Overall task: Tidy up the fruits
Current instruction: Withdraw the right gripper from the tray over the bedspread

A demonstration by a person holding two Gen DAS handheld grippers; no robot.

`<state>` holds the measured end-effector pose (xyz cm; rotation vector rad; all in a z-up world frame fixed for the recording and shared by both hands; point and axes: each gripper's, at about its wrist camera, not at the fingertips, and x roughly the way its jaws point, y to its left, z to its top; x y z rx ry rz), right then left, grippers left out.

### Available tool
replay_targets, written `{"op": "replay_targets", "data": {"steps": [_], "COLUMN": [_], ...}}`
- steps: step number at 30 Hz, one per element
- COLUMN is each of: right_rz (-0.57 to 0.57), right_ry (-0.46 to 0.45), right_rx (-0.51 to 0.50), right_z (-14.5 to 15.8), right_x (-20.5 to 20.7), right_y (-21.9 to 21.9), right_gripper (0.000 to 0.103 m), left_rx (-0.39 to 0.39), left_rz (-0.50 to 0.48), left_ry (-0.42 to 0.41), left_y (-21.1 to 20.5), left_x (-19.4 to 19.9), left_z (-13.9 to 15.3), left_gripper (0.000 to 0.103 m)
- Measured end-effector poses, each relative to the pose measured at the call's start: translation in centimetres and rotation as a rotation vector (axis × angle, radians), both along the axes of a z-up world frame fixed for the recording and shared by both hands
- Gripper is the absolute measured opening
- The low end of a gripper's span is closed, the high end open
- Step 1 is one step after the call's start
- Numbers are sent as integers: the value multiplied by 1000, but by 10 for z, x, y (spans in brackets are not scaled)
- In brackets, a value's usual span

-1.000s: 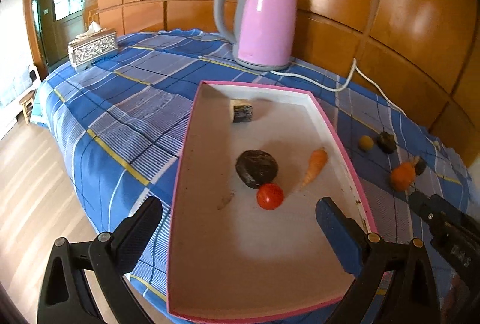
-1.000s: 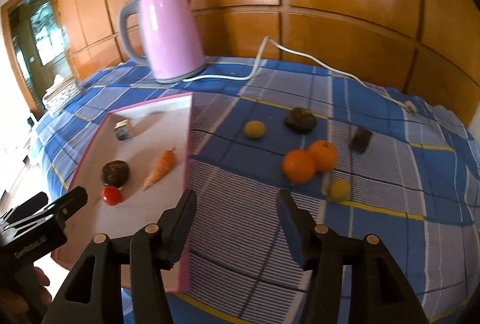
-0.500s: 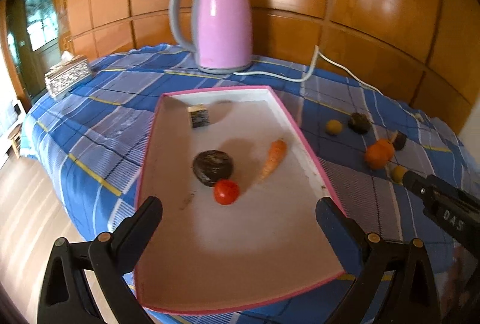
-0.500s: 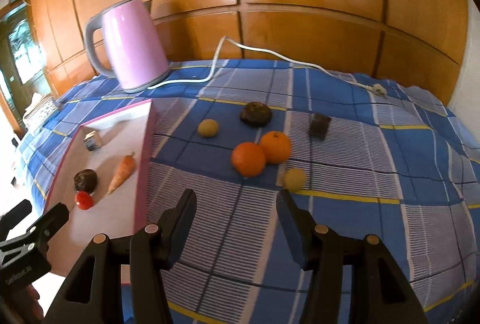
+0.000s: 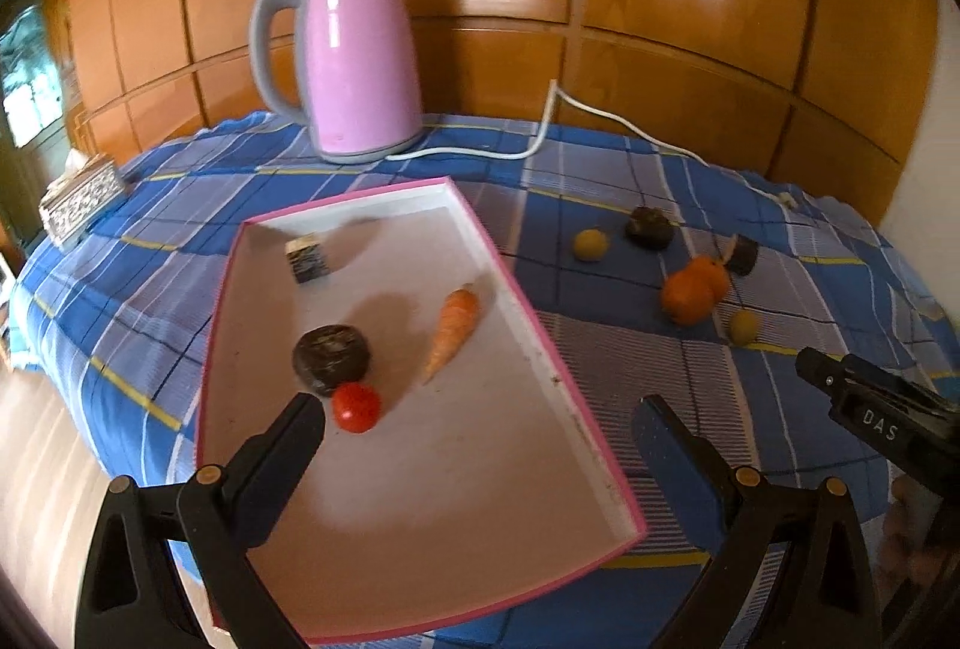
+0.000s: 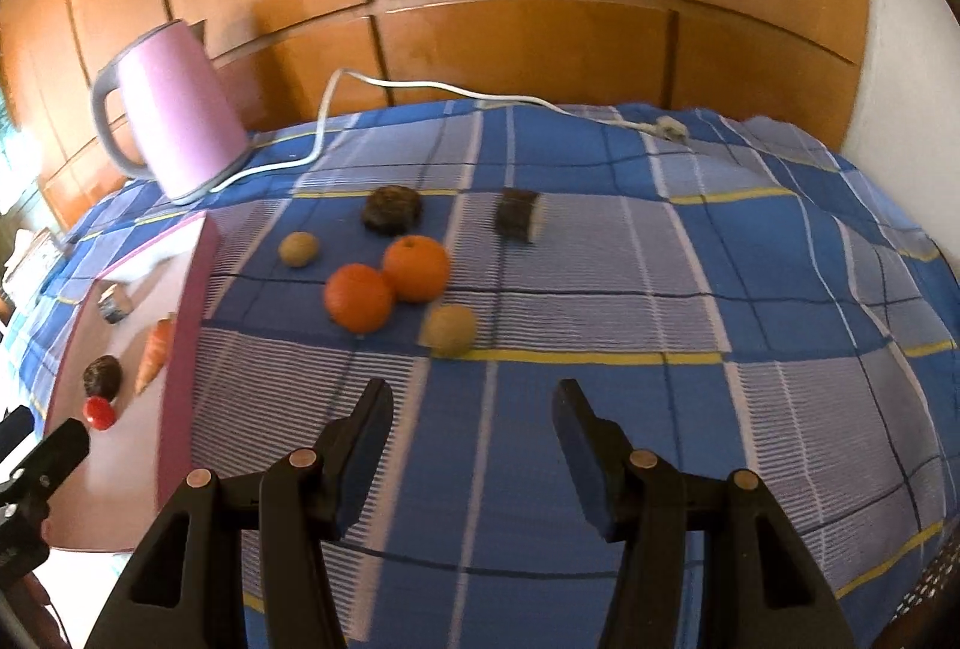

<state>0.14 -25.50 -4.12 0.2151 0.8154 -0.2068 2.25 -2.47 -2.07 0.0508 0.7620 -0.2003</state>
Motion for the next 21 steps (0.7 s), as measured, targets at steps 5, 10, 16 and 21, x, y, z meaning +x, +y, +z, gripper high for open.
{"op": "replay_targets", "data": {"steps": [5, 10, 16, 21], "right_rz": [-49, -87, -115, -143], "right_ry": [8, 9, 21, 22], "right_rx": [8, 15, 24, 16], "right_z": [-3, -5, -11, -12], "right_x": [-5, -9, -12, -15], "right_y": [-17, -33, -45, -56], "right_gripper": [56, 56, 56, 56], "left_rx": [3, -2, -19, -39], "left_rz": [-43, -103, -147, -196], "left_ry": [-16, -5, 0, -16], "left_y": [-18, -38, -56, -68], "left_x": [4, 13, 20, 24], "left_z": [5, 6, 7, 10], "left_gripper": [103, 103, 103, 103]}}
